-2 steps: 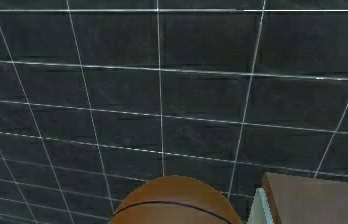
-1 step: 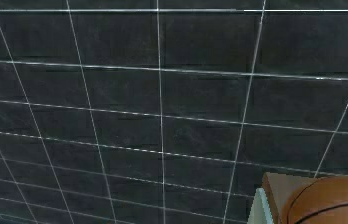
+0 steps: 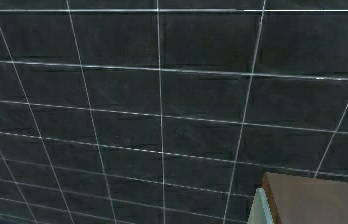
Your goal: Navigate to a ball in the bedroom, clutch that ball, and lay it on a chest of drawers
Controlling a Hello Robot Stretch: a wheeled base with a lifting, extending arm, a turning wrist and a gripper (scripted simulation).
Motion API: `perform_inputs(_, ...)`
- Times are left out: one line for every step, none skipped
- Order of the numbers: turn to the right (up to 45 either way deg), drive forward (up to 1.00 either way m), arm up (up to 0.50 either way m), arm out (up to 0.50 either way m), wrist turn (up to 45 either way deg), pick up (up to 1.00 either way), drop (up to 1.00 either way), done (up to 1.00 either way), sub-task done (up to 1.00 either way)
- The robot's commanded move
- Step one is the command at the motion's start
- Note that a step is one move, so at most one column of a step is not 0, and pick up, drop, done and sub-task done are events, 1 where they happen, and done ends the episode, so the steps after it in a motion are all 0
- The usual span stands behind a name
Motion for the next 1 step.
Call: perform_inputs(0.0, 0.0, 0.0, 0.0, 27.0, 0.0, 0.0, 0.0, 0.0)
